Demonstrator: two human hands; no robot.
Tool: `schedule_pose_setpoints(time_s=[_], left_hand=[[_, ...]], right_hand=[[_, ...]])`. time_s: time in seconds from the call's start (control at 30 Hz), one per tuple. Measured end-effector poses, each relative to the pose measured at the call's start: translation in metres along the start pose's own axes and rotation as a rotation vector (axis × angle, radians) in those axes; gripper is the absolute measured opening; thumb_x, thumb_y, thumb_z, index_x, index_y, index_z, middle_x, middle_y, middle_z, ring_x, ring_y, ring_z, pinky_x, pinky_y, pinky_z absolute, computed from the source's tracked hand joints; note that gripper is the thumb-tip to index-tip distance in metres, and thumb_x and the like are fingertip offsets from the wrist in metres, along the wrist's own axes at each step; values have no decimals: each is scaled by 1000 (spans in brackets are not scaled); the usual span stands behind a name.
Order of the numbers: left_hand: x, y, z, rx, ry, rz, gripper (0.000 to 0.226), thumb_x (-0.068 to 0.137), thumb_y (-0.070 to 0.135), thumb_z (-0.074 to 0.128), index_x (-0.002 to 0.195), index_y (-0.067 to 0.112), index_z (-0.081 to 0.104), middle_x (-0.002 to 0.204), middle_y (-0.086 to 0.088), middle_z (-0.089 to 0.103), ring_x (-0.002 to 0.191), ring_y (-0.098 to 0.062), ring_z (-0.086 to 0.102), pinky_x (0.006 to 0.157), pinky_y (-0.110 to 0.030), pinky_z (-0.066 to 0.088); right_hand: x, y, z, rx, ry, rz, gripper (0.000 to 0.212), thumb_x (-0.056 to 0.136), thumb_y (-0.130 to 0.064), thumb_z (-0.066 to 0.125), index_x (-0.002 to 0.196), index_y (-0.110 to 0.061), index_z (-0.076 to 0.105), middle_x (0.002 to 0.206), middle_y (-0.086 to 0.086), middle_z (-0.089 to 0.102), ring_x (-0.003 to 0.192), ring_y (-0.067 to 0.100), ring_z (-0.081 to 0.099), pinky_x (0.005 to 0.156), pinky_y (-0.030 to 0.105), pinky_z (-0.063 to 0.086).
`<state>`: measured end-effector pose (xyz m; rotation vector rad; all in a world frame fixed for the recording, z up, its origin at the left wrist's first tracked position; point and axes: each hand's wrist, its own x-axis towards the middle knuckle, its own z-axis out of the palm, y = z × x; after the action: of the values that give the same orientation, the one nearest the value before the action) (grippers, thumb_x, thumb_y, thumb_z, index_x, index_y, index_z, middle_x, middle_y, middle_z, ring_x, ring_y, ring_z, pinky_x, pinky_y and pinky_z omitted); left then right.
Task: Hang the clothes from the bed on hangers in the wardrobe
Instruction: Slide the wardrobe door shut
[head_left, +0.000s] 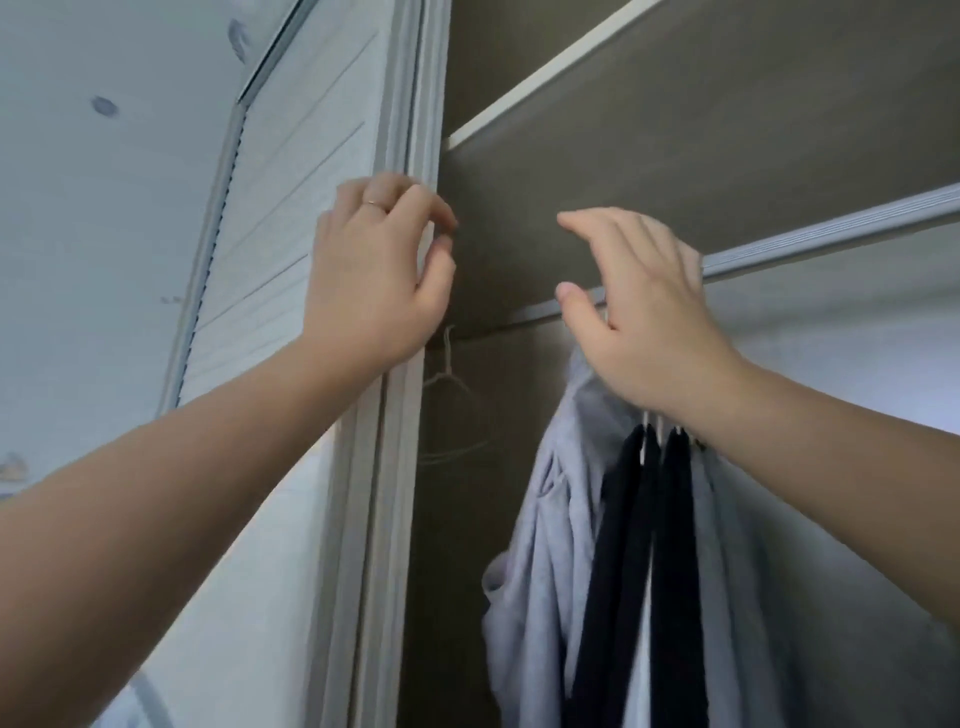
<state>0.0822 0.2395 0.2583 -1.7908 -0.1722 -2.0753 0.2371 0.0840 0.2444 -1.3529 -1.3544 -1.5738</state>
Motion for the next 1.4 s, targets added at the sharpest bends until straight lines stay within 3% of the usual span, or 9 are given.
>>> schedule_pose_setpoints(time_s=[0.13,0.23,0.37,0.5,0.57,0.67,0.8,1.0,1.4], left_hand=[[-21,-64,-33,-39,49,-103,35,93,30,41,121,17,58,131,-1,55,127,-25,42,103,-42,36],[-46,-120,-45,-7,-18,-150,39,93,29,41,127,17,56,138,-1,53,130,-28,41,104,-42,35],[-99,-178,-44,-43,-224,-249,52,91,42,36,135,20,53,147,-6,48,137,-29,36,109,-44,35],[-165,-217,-23,-169,-516,-289,68,86,61,24,148,37,36,162,-1,28,151,-23,14,118,-49,26],[-191,-226,-9,-242,-563,-296,71,88,68,22,153,39,27,164,2,24,153,-17,8,122,-45,19],[-215,-223,6,-369,-554,-372,72,92,68,21,157,40,12,167,6,11,154,-9,-3,124,-38,10],[-230,-212,12,-360,-493,-360,74,94,65,17,160,32,7,165,8,-2,148,2,-20,119,-21,-11],[-234,-193,12,-379,-498,-508,73,90,71,10,157,44,-1,167,6,-8,154,-18,-9,122,-42,1],[-222,-119,1,-399,-418,-514,70,94,63,11,158,37,6,168,1,-3,154,-23,-6,122,-54,5]], right_hand=[[4,-77,9,-27,-72,-286,52,92,-33,45,142,-20,42,146,-2,43,142,20,28,114,42,19],[4,-136,35,-68,-102,-388,56,90,-32,48,143,-16,43,147,4,43,143,25,29,115,47,23],[-10,-201,84,-116,-269,-360,62,89,-35,49,147,-16,36,156,6,31,148,29,16,118,50,17],[-39,-234,125,-185,-503,-237,69,93,-37,45,154,-17,19,164,5,7,150,28,-4,120,53,4],[-51,-240,137,-292,-557,-207,70,94,-40,45,154,-16,20,164,7,7,150,30,-1,117,60,4],[-57,-242,145,-455,-582,-177,69,93,-45,44,153,-15,26,162,11,15,150,32,7,112,68,4],[-57,-243,149,-604,-621,-150,72,97,-52,32,155,-14,14,163,13,6,149,33,-1,107,71,-7],[-59,-239,147,-742,-682,-164,76,98,-59,17,156,-14,-3,163,11,-14,148,34,-16,104,73,-12],[-72,-213,83,-771,-666,-161,74,98,-58,23,157,-16,3,164,9,-9,149,31,-12,106,71,-8]])
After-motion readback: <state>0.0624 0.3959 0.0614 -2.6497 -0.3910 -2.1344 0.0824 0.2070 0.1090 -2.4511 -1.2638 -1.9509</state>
